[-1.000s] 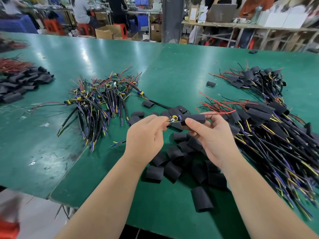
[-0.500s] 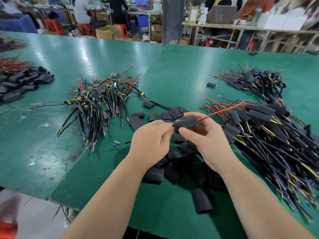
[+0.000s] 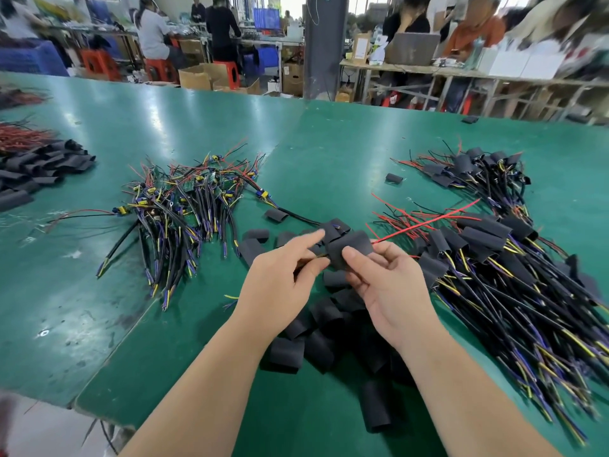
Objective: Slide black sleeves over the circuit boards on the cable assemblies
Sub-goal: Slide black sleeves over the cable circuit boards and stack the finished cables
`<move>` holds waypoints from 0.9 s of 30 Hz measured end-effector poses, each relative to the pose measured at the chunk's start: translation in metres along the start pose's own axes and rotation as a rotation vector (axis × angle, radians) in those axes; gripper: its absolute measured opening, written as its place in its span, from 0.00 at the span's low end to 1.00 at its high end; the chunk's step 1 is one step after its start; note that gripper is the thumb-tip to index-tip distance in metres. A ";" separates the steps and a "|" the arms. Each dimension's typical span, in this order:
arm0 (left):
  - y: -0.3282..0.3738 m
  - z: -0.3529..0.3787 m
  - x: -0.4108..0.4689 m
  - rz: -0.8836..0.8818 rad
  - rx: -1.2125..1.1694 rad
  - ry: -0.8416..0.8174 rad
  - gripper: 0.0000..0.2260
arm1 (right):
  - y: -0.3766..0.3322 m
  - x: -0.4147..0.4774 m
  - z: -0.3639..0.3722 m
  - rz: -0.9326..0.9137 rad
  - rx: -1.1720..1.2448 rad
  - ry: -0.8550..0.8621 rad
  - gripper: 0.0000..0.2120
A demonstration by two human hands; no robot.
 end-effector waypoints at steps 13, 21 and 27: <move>0.004 -0.008 0.001 0.075 0.054 0.064 0.12 | 0.001 -0.006 0.007 0.051 0.007 -0.035 0.19; 0.011 -0.004 -0.001 0.105 0.055 0.055 0.14 | 0.000 -0.009 0.004 0.100 0.054 0.014 0.14; 0.009 0.000 0.001 0.099 0.059 -0.011 0.13 | -0.002 -0.011 0.008 0.088 0.076 0.006 0.13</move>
Point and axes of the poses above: each hand's wrist, its own x-axis towards the middle knuckle, its own z-axis out of the palm, y = z × x, the point moved 9 cm from there along x, towards the middle knuckle, and after that the axes turned 2 degrees about x, right-handed, at the moved point
